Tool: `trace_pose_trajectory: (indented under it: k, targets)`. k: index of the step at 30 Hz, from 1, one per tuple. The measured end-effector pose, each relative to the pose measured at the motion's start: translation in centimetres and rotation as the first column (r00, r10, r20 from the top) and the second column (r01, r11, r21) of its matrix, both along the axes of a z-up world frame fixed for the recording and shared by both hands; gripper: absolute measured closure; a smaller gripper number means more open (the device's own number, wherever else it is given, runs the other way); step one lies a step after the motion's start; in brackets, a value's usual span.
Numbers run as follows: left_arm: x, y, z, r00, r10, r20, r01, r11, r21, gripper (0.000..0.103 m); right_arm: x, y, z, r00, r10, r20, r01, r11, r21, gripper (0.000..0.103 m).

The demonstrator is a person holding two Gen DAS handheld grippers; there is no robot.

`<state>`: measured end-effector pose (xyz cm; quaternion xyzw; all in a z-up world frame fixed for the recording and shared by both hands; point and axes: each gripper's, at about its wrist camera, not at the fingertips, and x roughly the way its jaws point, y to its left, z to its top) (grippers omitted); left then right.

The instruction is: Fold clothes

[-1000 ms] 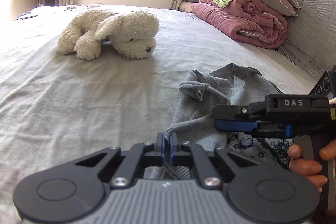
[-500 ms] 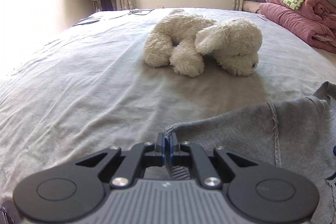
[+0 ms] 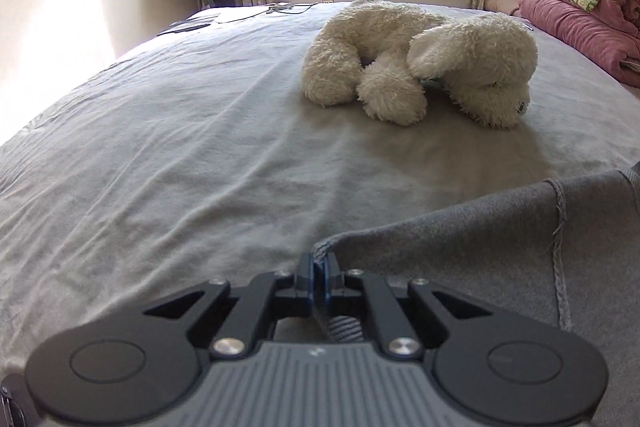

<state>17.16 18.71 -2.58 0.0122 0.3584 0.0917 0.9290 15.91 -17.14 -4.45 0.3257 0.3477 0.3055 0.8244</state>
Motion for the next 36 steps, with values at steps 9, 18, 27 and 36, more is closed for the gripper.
trace_pose_trajectory:
  k: [9, 18, 27, 36]
  targets:
    - [0.2, 0.6, -0.3, 0.999, 0.042, -0.021, -0.045, 0.984, -0.171, 0.089, -0.1, -0.1, 0.0, 1.000, -0.003, -0.004, 0.003, 1.000, 0.002, 0.049]
    - [1.6, -2.3, -0.8, 0.991, 0.123, -0.046, -0.118, 0.989, 0.092, 0.100, -0.2, -0.5, 0.0, 1.000, -0.016, -0.007, 0.016, 1.000, 0.012, 0.049]
    - [1.1, -7.5, 4.0, 0.971, 0.233, 0.054, -0.233, 0.972, 0.005, 0.077, -0.2, -1.0, 0.2, 0.999, -0.052, -0.007, 0.052, 0.999, 0.012, 0.048]
    - [1.0, -14.4, 1.6, 0.971, 0.208, 0.117, -0.148, 0.909, -0.391, 0.076, 0.1, -1.9, 0.0, 0.993, -0.112, -0.025, 0.111, 0.994, -0.024, 0.046]
